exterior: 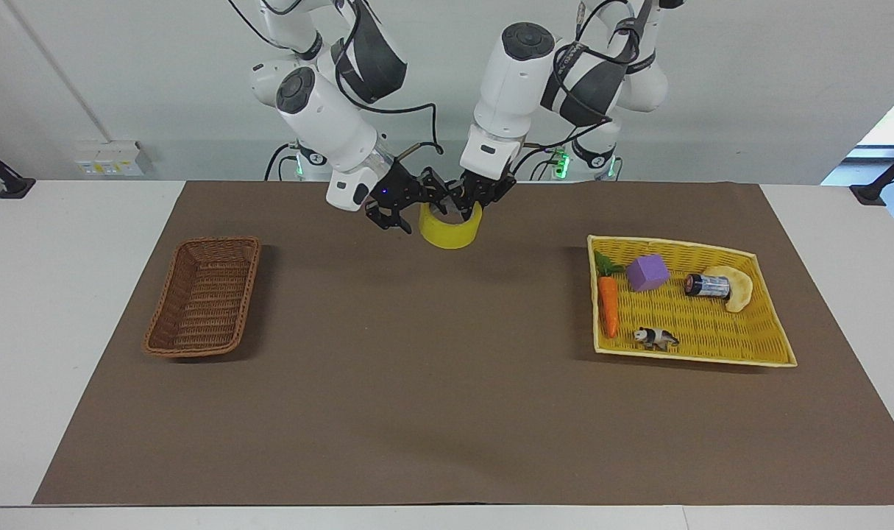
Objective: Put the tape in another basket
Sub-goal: 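Close the right gripper on the tape roll held by the left gripper, then open the left gripper and withdraw it while the right gripper holds the tape, then carry the tape with the right gripper and lower it into the wicker basket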
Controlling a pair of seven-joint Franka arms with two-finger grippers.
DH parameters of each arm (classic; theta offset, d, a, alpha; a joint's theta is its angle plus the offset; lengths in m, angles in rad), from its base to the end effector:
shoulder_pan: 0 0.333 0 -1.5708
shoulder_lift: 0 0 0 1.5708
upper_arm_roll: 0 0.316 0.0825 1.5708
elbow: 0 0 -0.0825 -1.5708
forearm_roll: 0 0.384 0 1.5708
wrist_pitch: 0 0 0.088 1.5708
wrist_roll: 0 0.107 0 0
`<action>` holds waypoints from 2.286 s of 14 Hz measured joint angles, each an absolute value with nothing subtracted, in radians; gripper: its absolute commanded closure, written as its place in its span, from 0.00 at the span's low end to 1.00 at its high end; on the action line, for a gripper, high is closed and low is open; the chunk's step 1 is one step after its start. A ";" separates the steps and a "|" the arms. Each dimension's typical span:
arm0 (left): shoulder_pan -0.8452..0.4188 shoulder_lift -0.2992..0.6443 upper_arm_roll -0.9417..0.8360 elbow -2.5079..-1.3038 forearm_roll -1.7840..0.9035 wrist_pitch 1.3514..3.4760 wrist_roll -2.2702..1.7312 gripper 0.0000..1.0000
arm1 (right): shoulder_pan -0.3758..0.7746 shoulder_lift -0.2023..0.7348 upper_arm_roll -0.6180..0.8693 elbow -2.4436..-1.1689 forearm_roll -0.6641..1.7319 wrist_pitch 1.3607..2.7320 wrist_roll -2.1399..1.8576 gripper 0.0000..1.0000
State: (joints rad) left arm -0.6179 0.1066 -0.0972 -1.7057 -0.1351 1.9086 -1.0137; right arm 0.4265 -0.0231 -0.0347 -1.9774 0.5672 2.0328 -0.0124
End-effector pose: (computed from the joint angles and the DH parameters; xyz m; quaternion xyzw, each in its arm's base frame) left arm 0.4529 -0.4030 0.5297 0.9822 0.1677 -0.0218 0.0820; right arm 0.5075 0.2424 0.4921 -0.9627 -0.0801 0.0112 0.2581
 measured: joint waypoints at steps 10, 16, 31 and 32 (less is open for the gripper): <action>-0.596 0.041 -0.066 -1.684 -0.163 1.913 -1.013 0.00 | 0.426 -0.012 -0.035 -1.995 0.566 2.033 0.023 1.00; -0.487 -0.015 -0.062 -1.685 -0.177 1.820 -0.865 0.00 | 0.417 -0.012 -0.039 -1.994 0.563 2.033 0.021 1.00; -0.034 -0.025 -0.046 -1.675 -0.051 1.601 -0.038 0.00 | -0.268 0.013 -0.061 -1.932 0.120 1.792 -0.493 1.00; -0.034 -0.025 -0.047 -1.663 -0.038 1.572 -0.012 0.00 | -0.305 0.044 -0.062 -1.940 0.106 1.849 -0.539 1.00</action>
